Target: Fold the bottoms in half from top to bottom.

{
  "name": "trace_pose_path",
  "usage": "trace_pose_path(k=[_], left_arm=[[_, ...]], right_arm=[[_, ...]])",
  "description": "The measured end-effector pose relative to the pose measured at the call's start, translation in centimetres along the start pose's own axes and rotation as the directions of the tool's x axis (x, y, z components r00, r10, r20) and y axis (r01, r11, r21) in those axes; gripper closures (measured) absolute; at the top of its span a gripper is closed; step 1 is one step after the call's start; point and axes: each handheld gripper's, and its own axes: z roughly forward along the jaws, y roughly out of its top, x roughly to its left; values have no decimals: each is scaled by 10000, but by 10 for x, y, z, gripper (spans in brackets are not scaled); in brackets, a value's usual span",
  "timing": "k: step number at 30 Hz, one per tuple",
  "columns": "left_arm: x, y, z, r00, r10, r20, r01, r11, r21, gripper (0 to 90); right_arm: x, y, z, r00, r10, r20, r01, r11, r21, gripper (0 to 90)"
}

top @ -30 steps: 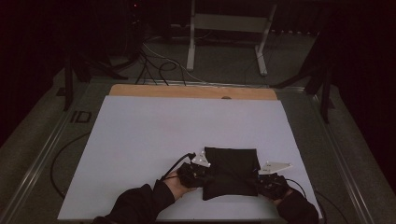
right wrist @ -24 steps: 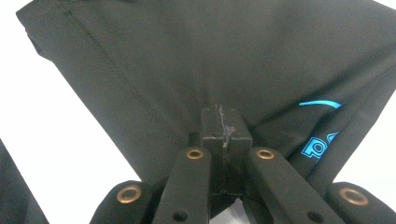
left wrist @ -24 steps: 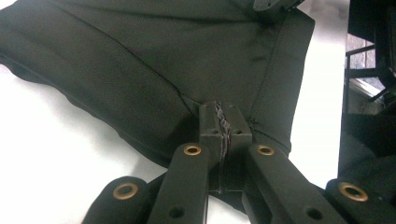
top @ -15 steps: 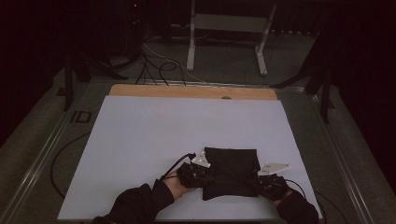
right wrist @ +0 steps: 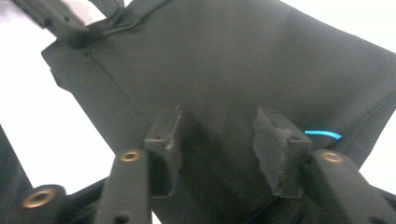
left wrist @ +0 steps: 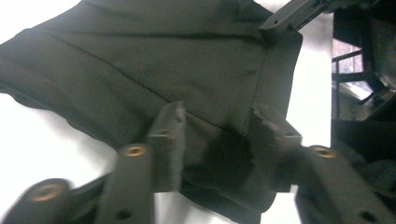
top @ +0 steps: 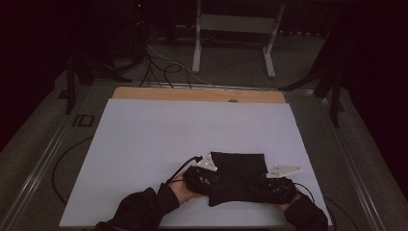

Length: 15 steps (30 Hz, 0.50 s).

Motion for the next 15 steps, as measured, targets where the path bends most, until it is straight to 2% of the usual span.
trace_pose_path(k=[2,7,13,15], left_arm=[[-1,0,1,9999,46,104,-47,10000,71,507],[0,2,1,9999,-31,141,30,10000,56,374],[-1,3,1,9998,125,-149,-122,9997,188,151],[1,2,-1,10000,29,74,-30,10000,29,143]], right_arm=[[0,0,0,10000,54,6,-54,10000,-74,456],[-2,4,-1,9998,176,67,-175,9997,-141,345],[0,9,-1,10000,54,47,-52,9994,-337,275],[0,11,-1,10000,59,60,-57,9991,-420,238]])
